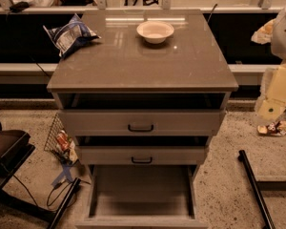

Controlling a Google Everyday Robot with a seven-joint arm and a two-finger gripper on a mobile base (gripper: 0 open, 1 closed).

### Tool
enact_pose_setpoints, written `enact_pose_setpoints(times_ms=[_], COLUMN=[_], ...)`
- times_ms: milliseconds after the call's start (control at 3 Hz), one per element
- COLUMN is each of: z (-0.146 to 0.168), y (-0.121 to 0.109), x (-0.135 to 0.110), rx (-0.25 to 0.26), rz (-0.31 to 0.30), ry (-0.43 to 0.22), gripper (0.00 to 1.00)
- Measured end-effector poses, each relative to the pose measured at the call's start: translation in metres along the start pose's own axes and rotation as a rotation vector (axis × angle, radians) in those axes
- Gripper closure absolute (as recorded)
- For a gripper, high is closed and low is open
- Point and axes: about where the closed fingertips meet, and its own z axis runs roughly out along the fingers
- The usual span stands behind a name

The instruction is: Close bottom drawer

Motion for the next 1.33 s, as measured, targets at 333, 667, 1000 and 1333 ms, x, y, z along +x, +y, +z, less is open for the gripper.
enact_pose_setpoints(times_ms=[333, 667, 1000, 1333], z=[-0.001, 0.016, 0.071, 0.138], y=[0.0, 0.004, 0.029, 0.06], x=[0.0, 0.0, 0.005, 0.014], rx=[0.005, 0.016, -0.022, -0.063], rz=[0.0, 0.026, 0.082, 0.156], ry=[-0.002, -0.048, -0.149, -0.222], gripper=[0.0, 0.0, 0.0, 0.0])
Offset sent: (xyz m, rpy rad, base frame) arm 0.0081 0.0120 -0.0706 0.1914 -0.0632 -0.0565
